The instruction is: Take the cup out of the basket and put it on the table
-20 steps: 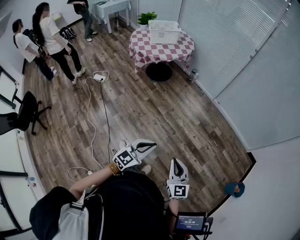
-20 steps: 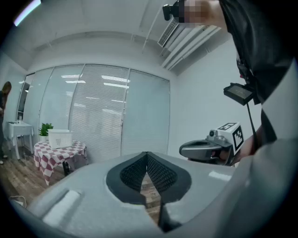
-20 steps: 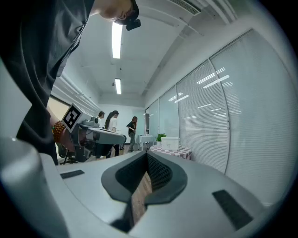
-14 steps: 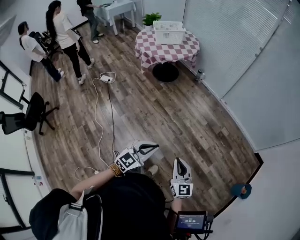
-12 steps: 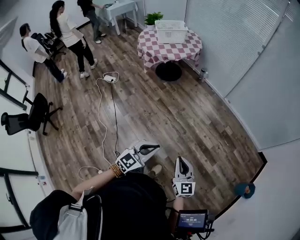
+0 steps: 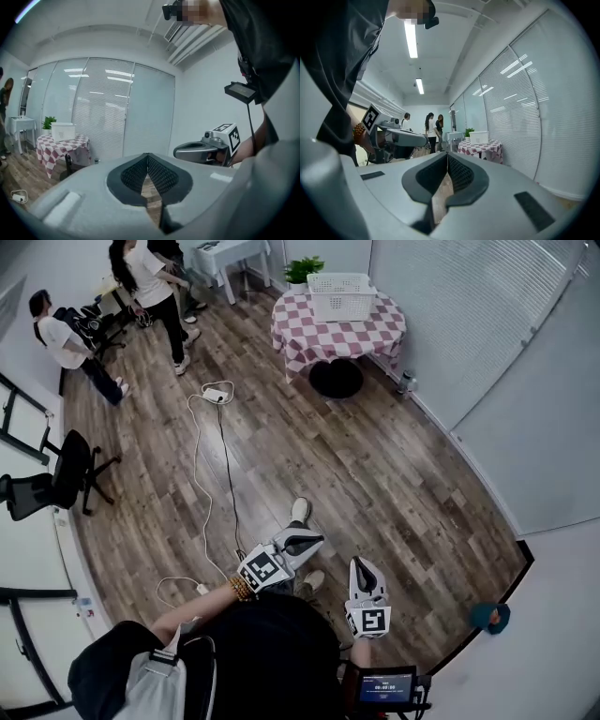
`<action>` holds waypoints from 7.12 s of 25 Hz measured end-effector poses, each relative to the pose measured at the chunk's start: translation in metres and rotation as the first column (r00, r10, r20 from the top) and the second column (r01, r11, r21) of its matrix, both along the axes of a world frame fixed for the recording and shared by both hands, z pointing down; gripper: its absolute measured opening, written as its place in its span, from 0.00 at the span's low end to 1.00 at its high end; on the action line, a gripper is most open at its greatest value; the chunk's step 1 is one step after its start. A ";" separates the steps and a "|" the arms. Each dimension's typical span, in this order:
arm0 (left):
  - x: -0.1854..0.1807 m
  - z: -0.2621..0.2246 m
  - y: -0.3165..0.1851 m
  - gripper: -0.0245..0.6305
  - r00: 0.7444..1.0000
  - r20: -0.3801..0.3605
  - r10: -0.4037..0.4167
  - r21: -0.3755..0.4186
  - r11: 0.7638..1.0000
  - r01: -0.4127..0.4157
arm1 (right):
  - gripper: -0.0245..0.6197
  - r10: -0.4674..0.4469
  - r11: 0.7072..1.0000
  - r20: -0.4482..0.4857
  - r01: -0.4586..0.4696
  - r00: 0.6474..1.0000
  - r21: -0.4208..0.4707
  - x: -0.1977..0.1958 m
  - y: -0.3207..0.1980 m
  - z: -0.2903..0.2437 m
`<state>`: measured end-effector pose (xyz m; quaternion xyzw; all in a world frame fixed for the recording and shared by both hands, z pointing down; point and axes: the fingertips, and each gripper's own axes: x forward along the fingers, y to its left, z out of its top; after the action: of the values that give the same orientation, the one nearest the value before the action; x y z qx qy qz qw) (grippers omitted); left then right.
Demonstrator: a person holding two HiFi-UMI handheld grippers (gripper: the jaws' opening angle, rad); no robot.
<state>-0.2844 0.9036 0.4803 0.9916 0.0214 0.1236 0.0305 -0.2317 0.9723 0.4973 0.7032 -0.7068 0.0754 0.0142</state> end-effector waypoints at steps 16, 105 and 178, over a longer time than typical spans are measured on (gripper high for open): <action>0.133 -0.008 -0.139 0.05 0.989 -0.070 0.128 -0.041 0.991 -0.131 | 0.05 -0.055 0.986 -0.007 0.053 0.998 -0.156 0.077 -0.171 -0.021; 0.293 0.024 -0.935 0.04 0.568 -0.003 -0.823 -0.085 0.566 0.820 | 0.05 -0.914 0.391 -0.206 0.620 0.349 -0.680 0.509 -1.190 0.077; 0.267 0.059 -0.916 0.04 0.401 0.197 -0.895 -0.127 0.382 0.915 | 0.17 -0.980 0.043 -0.066 0.120 -0.187 -0.992 0.485 -1.238 0.267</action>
<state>-0.0176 -0.0127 0.5394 0.8254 -0.5111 0.1308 0.2008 0.2532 -0.2660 0.7640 -0.0158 -0.7029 -0.0560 0.7089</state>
